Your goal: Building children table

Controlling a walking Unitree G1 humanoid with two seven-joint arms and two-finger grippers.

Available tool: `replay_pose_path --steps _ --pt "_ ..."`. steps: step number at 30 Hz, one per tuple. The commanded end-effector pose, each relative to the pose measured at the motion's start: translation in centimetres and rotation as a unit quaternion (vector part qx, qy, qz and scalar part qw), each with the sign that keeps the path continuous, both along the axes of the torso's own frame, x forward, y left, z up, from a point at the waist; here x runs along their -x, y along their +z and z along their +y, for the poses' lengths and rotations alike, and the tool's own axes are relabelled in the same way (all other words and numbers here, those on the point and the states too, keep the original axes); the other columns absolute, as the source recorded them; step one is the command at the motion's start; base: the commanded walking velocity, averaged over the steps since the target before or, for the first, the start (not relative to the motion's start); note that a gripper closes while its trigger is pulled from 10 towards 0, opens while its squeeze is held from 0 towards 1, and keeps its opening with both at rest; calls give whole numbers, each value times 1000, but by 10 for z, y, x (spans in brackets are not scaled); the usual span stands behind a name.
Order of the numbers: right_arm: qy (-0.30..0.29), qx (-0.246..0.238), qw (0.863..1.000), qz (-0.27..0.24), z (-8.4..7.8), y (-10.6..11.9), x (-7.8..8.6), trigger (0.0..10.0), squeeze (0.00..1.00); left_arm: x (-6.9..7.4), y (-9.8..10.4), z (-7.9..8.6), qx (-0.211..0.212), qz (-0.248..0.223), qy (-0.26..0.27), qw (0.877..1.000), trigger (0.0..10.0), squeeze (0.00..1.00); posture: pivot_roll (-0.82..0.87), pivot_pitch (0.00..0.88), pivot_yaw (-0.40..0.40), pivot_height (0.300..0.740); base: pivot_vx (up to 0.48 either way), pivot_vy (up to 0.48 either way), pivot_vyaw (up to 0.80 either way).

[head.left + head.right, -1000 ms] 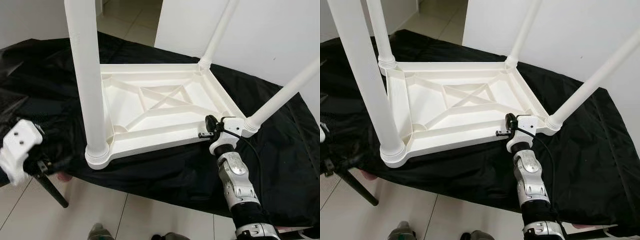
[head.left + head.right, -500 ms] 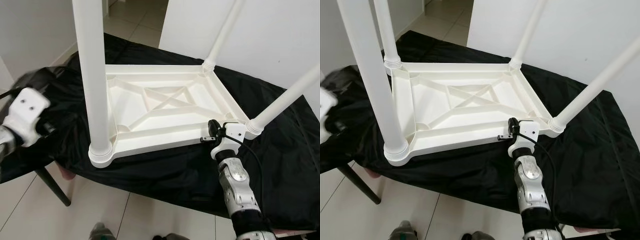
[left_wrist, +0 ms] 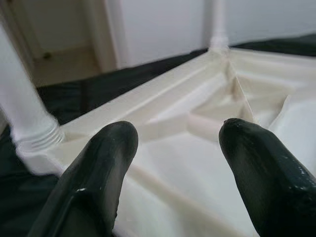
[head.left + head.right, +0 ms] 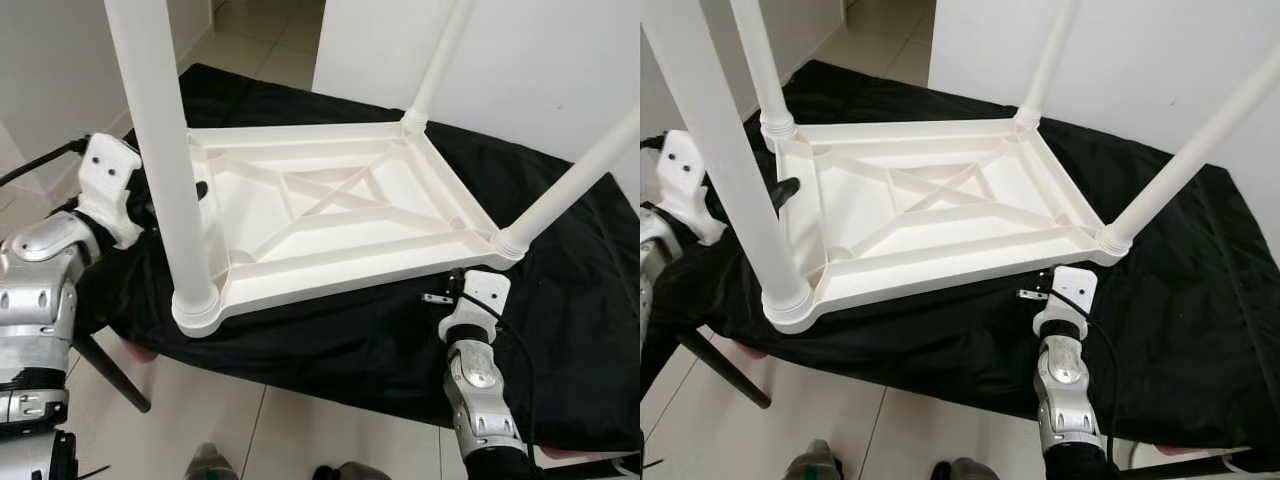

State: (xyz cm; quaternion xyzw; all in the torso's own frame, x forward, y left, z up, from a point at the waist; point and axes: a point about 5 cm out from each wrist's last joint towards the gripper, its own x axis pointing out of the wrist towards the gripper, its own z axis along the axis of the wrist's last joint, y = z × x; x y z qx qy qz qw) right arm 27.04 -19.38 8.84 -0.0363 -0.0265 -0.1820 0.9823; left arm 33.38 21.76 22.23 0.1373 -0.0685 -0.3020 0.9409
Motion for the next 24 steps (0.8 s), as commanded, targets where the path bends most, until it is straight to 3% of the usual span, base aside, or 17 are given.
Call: replay_pose_path --steps 1,7,9,12,14,18,24 --pt "-38 2 999 20 -11 -5 1 10000 0 -11 5 -4 39 -7 70 997 10000 0 166 33 -99 740 0 0 0" --pt "-76 -2 996 39 -23 -8 -2 10000 0 -20 2 -15 55 27 63 996 10000 0 168 28 -102 740 0 0 0" --pt "-97 2 994 53 -27 -9 -5 10000 0 -23 -3 -30 59 51 42 996 10000 0 171 22 -112 740 0 0 0" --pt "-97 -1 994 56 -27 -10 -6 10000 0 -23 -3 -38 58 51 26 997 10000 0 167 19 -111 740 0 0 0" --pt "-89 -16 994 59 -26 -11 -11 10000 0 -18 -6 -53 48 58 -13 997 10000 0 164 14 -111 740 0 0 0" --pt "-81 -25 995 61 -29 -11 -16 10000 0 -13 -9 -64 37 59 -43 997 10000 0 160 16 -111 740 0 0 0" --pt "-62 -42 995 72 -47 -8 -32 10000 0 5 -9 -88 23 56 -124 990 10000 0 161 22 -114 740 0 0 0"
